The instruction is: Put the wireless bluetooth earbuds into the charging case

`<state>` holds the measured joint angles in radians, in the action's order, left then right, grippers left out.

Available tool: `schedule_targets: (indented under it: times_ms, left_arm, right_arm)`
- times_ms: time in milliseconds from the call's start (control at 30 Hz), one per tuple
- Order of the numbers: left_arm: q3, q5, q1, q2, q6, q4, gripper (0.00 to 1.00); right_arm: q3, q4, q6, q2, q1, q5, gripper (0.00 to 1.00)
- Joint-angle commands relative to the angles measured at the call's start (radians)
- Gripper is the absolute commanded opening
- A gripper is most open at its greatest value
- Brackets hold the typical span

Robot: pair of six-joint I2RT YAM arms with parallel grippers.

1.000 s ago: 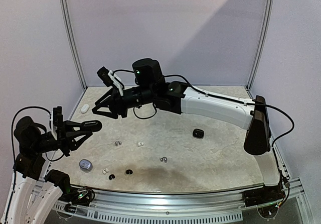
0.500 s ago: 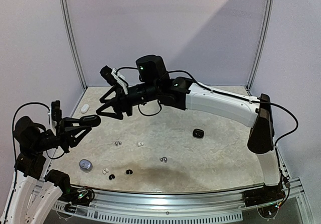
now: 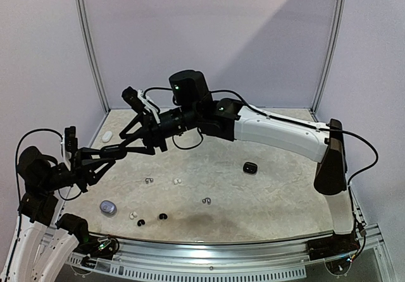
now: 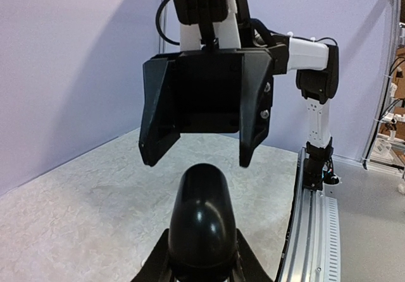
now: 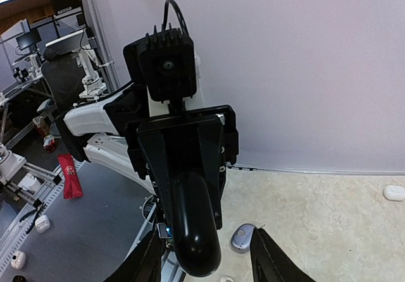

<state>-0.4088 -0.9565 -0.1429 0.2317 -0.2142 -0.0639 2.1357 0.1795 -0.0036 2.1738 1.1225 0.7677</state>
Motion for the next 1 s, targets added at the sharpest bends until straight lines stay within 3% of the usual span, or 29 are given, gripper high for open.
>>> schedule_targets:
  times_ms: [0,233,400,533,567,633,667,733,800,967]
  left_arm:
    - [0.008,0.005,0.003,0.006,-0.007,0.017,0.0]
    - [0.008,0.004,0.003,0.002,-0.007,0.023,0.0]
    - [0.01,0.004,0.003,0.0,-0.012,0.025,0.0]
    - [0.016,0.005,0.004,-0.003,-0.011,0.022,0.0]
    - [0.02,0.006,0.003,-0.005,-0.015,0.023,0.08]
    - [0.028,0.007,0.003,-0.012,-0.021,0.03,0.42]
    - [0.029,0.003,0.004,-0.014,-0.022,0.035,0.5]
    - [0.037,-0.011,0.006,-0.017,-0.023,0.045,0.55]
    - [0.052,-0.036,0.005,-0.021,-0.015,0.081,0.55]
    - [0.087,-0.035,0.005,-0.026,-0.052,0.198,0.38]
  right_arm:
    - [0.027,0.027,-0.001,0.043,0.012,-0.006,0.48]
    - [0.039,0.039,-0.001,0.051,0.017,-0.007,0.42]
    - [0.082,0.08,-0.012,0.072,0.02,-0.001,0.12]
    - [0.081,0.088,-0.028,0.067,0.02,0.012,0.02]
    - [0.078,0.089,-0.036,0.057,0.019,0.006,0.01]
    - [0.062,0.077,-0.051,0.037,0.017,0.001,0.0]
    - [0.05,0.061,-0.053,0.019,0.014,0.002,0.0]
    - [0.011,0.003,-0.042,-0.01,0.009,0.009,0.0]
    - [-0.032,-0.05,-0.031,-0.041,0.008,0.013,0.0]
    - [-0.059,-0.084,-0.024,-0.065,0.007,0.035,0.0]
